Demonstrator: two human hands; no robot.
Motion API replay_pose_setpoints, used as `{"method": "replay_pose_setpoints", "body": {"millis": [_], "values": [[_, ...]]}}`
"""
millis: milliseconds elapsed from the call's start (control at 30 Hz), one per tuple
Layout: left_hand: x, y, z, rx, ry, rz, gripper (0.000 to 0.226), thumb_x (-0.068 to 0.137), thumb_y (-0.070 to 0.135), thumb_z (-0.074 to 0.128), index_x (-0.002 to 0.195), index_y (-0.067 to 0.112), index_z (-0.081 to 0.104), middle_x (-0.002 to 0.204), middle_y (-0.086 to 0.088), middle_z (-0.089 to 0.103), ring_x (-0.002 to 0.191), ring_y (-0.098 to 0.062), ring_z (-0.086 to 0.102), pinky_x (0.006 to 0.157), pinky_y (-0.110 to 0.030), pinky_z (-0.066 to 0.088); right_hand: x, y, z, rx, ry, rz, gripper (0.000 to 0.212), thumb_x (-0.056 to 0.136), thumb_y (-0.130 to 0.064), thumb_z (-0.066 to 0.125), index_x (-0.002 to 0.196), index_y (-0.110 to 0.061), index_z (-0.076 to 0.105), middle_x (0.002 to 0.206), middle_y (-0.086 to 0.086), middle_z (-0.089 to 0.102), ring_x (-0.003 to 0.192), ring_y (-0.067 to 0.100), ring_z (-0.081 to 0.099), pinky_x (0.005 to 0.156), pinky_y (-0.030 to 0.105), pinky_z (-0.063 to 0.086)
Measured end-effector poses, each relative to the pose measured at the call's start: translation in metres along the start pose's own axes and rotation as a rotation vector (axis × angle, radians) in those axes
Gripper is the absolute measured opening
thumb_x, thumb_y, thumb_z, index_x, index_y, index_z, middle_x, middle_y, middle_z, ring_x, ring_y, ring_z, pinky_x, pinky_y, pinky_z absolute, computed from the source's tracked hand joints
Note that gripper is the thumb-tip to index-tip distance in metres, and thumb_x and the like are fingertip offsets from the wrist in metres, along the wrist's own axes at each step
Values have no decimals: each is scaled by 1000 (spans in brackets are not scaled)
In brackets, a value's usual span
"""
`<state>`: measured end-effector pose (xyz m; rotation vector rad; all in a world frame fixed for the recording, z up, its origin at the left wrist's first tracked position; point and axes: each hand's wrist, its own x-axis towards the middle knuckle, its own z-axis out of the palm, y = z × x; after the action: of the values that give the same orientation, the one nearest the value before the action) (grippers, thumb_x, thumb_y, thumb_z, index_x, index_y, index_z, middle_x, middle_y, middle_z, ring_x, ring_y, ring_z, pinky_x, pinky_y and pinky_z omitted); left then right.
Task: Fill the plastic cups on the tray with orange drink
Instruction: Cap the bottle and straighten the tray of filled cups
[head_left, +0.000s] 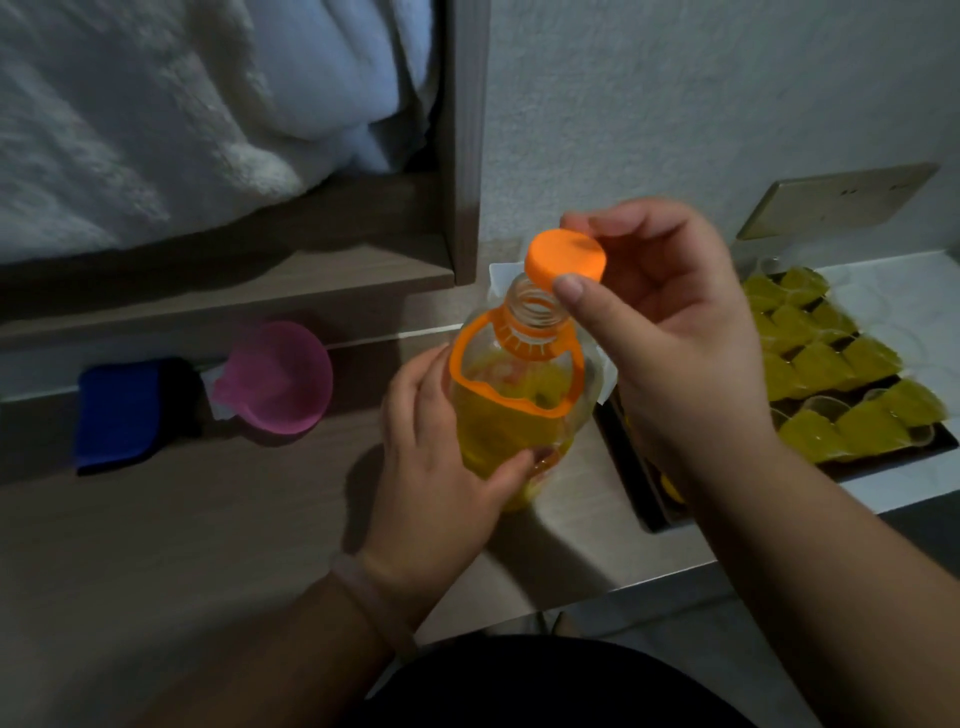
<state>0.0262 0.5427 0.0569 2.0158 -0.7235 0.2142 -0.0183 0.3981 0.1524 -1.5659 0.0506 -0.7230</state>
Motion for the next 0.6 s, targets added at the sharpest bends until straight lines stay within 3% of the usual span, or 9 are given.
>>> {"method": "replay_pose_setpoints", "body": {"millis": [100, 267, 400, 500, 600], "values": [[-1, 2, -1, -1, -17, 4, 89, 64, 49, 67, 137, 8, 38, 136, -3, 35, 127, -22, 42, 107, -35, 37, -2, 2, -5, -88, -60, 17, 34, 79, -7, 71, 105, -19, 52, 114, 11, 62, 116, 20, 60, 104, 47, 45], [0, 5, 0, -38, -71, -24, 94, 62, 53, 69, 140, 19, 28, 139, 6, 28, 130, -21, 40, 107, -40, 40, 0, 1, -17, -206, -155, 64, 36, 79, -19, 72, 111, -20, 55, 115, 5, 63, 117, 18, 59, 103, 49, 44], [1, 9, 5, -37, -96, -11, 105, 60, 62, 69, 144, 17, 26, 142, 11, 23, 138, -10, 26, 115, -21, 22, 11, -7, -28, -288, -273, 166, 50, 74, -23, 75, 120, -23, 57, 116, -1, 65, 116, 10, 59, 105, 43, 44], [1, 14, 11, -94, -134, -64, 105, 62, 60, 67, 146, 16, 23, 149, 1, 26, 141, -13, 26, 115, -33, 26, 21, -16, -32, -465, -366, 184, 52, 73, -29, 76, 123, -27, 60, 116, -3, 62, 114, 5, 59, 105, 37, 44], [0, 17, 13, -132, -146, -111, 103, 63, 58, 66, 147, 17, 21, 149, -1, 27, 140, -15, 28, 113, -40, 31, 24, -18, -28, -624, -332, 143, 36, 72, -37, 81, 104, -33, 66, 110, -4, 58, 108, 7, 58, 100, 35, 47]]}}
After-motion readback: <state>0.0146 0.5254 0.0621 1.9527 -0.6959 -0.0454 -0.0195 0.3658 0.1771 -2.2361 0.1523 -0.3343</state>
